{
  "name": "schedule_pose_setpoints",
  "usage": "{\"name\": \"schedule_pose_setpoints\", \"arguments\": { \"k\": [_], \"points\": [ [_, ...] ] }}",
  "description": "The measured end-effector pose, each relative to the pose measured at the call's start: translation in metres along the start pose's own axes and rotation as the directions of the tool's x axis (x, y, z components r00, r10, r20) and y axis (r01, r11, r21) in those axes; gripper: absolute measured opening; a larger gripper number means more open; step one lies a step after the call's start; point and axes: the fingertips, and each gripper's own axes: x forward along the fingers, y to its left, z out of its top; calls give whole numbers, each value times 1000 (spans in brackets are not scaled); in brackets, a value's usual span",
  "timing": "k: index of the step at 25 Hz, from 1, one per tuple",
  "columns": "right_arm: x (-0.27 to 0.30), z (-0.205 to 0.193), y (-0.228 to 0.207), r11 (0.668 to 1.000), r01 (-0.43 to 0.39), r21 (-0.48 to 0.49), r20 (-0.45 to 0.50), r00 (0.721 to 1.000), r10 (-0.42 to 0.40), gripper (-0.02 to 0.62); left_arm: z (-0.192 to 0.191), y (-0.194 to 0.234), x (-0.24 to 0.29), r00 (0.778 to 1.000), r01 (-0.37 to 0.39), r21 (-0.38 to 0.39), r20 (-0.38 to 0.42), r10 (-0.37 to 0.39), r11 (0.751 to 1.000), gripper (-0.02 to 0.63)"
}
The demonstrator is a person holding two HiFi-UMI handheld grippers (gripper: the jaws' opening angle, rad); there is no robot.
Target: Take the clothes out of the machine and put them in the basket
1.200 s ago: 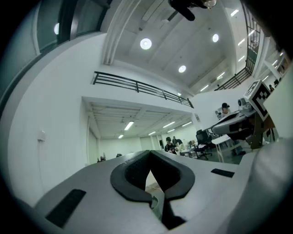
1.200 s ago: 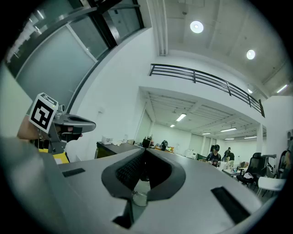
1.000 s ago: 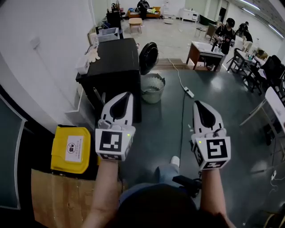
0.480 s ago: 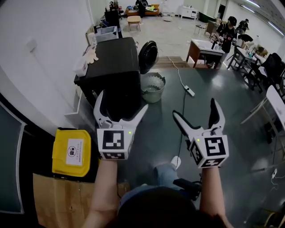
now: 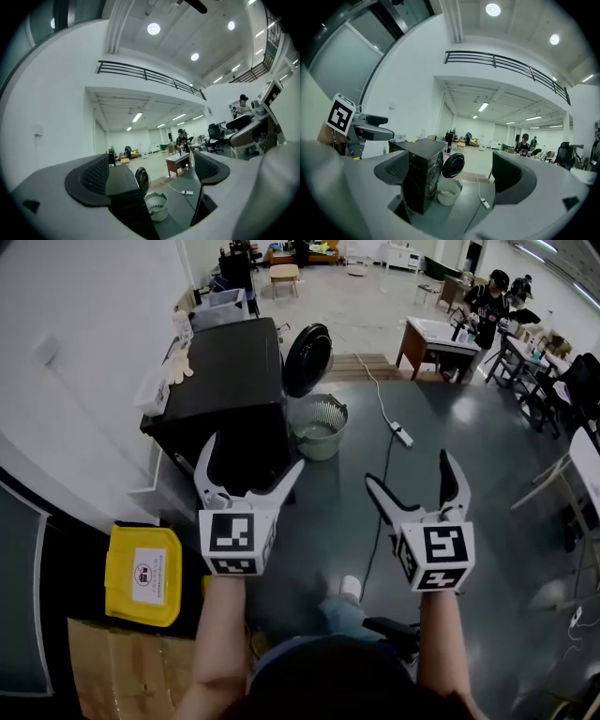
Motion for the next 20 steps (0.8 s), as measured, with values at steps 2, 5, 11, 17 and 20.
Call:
{"name": "schedule_pose_setpoints", "arguments": {
  "k": [2,5,11,17,20],
  "points": [
    [19,0,-21,1000,6,22,1,1000,-6,552,0,-2,24,1000,-2,-2,-11,2,1000,568],
    [46,0,-49,999,-9,51,18,1000,8,549,-2,-10,60,999,-6,-18,-33,5,1000,568],
    [93,-8,-101,996,-61,59,25,998,60,543,-3,-36,125,997,-11,-13,-76,10,1000,566],
    [128,-25,-145,994,-85,65,6,996,85,541,-6,-58,177,995,-12,-17,-101,10,1000,566],
    [139,-31,-161,993,-98,59,2,995,98,541,-5,-70,196,994,-10,-3,-105,9,1000,566]
  ]
}}
